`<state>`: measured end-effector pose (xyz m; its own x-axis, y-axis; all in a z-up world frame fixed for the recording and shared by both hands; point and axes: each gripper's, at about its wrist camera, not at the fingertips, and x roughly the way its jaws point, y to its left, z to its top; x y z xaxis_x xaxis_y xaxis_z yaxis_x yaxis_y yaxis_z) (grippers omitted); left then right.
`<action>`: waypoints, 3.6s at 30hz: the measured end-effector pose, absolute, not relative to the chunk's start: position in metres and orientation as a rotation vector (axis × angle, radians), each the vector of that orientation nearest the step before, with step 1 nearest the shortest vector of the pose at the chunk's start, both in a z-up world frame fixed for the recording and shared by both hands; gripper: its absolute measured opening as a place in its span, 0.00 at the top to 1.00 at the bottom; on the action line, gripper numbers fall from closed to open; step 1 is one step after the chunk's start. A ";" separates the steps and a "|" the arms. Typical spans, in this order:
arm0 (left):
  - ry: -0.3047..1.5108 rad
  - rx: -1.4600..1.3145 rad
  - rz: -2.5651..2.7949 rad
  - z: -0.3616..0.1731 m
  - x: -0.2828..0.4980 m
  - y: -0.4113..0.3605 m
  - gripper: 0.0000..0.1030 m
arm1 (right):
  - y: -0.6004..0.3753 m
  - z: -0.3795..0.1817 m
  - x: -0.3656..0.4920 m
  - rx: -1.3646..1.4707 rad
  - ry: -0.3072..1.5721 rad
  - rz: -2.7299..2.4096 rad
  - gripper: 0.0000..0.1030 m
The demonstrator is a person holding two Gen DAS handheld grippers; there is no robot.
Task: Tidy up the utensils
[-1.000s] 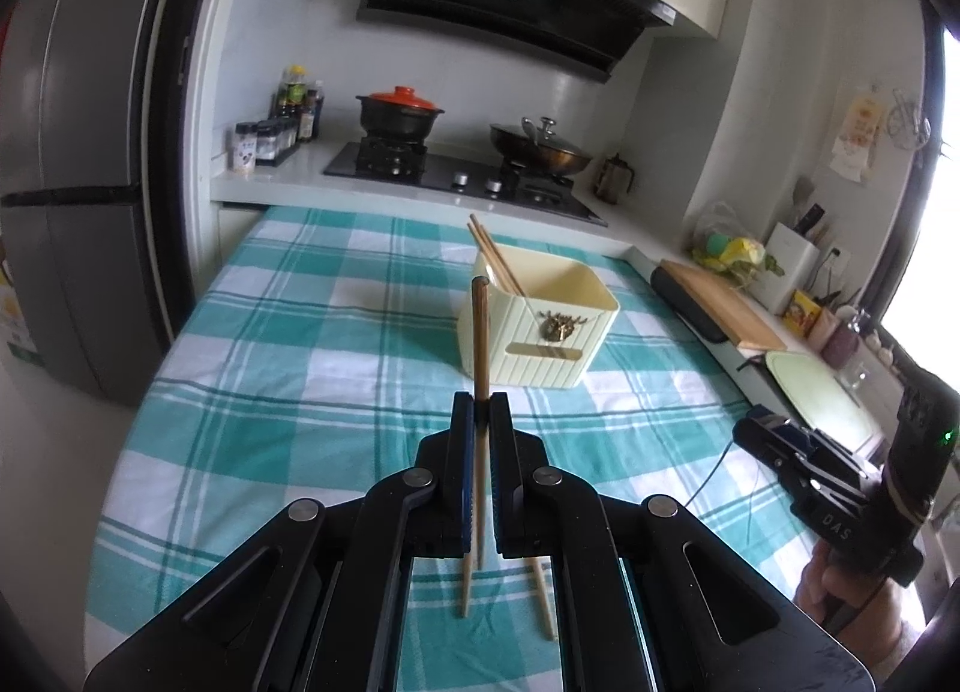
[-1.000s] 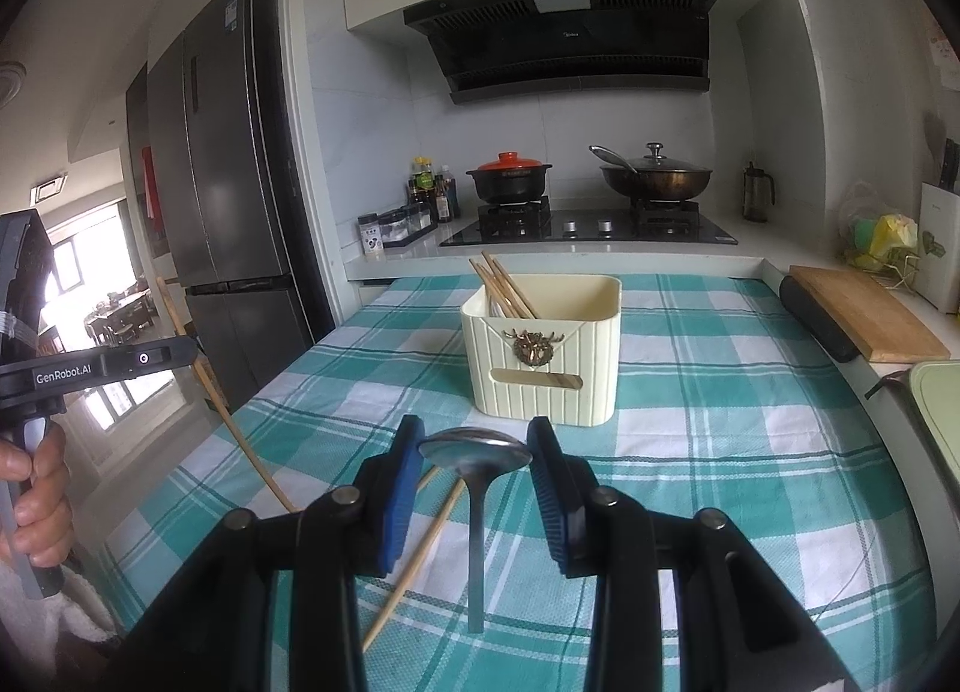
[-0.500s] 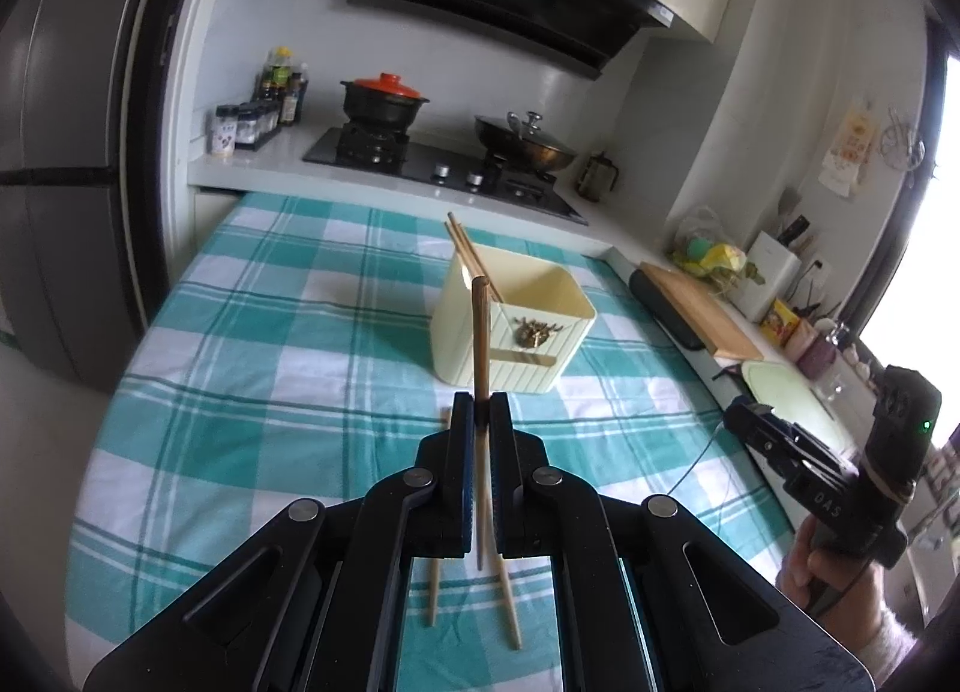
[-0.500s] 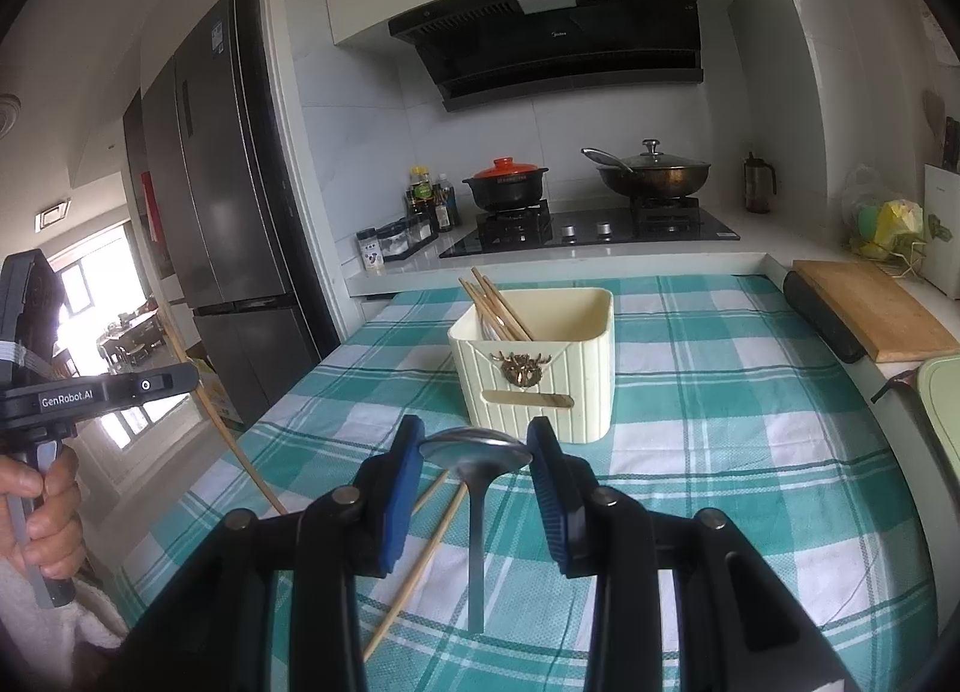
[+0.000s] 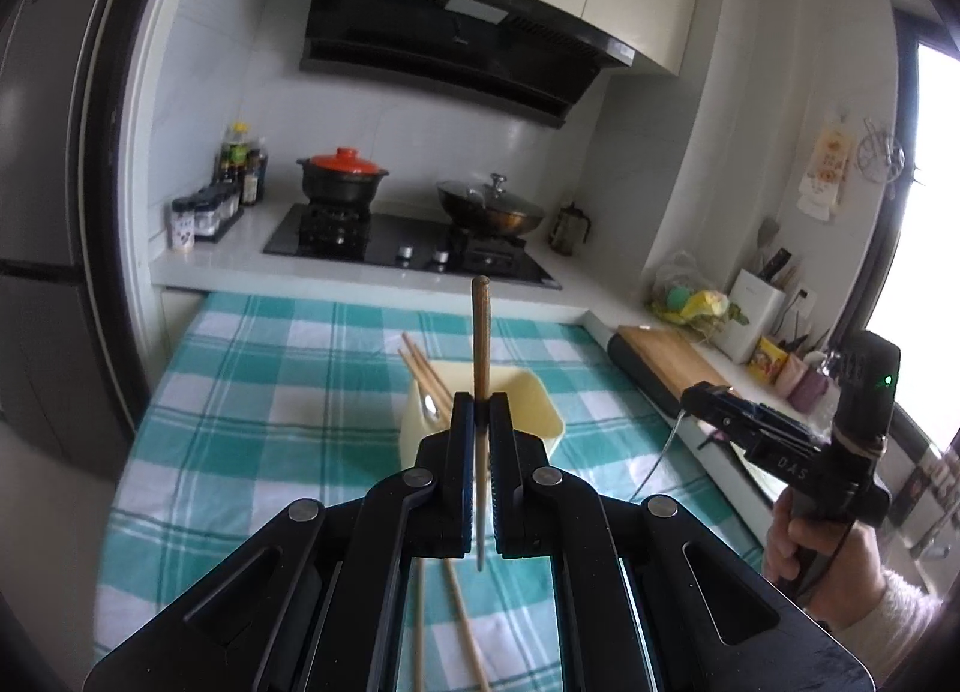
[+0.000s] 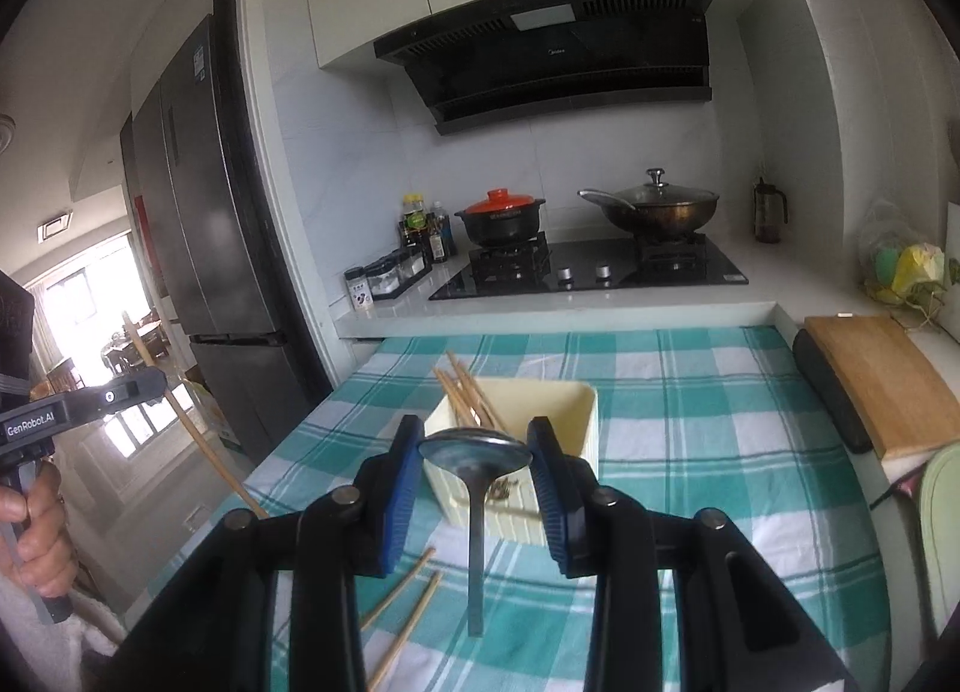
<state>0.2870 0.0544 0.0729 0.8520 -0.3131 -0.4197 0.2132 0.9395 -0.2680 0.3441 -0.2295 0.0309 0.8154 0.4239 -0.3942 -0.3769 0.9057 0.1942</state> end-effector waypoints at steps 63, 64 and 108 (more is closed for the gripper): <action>0.787 -0.107 -0.172 -0.081 0.163 0.019 0.23 | -0.193 -0.136 0.169 -0.073 0.663 0.321 0.43; 0.783 -0.104 -0.163 -0.082 0.162 0.020 0.23 | -0.191 -0.136 0.168 -0.075 0.661 0.324 0.43; 0.835 -0.088 0.080 -0.123 0.170 0.078 0.20 | -0.137 -0.158 0.216 -0.062 0.820 0.454 0.43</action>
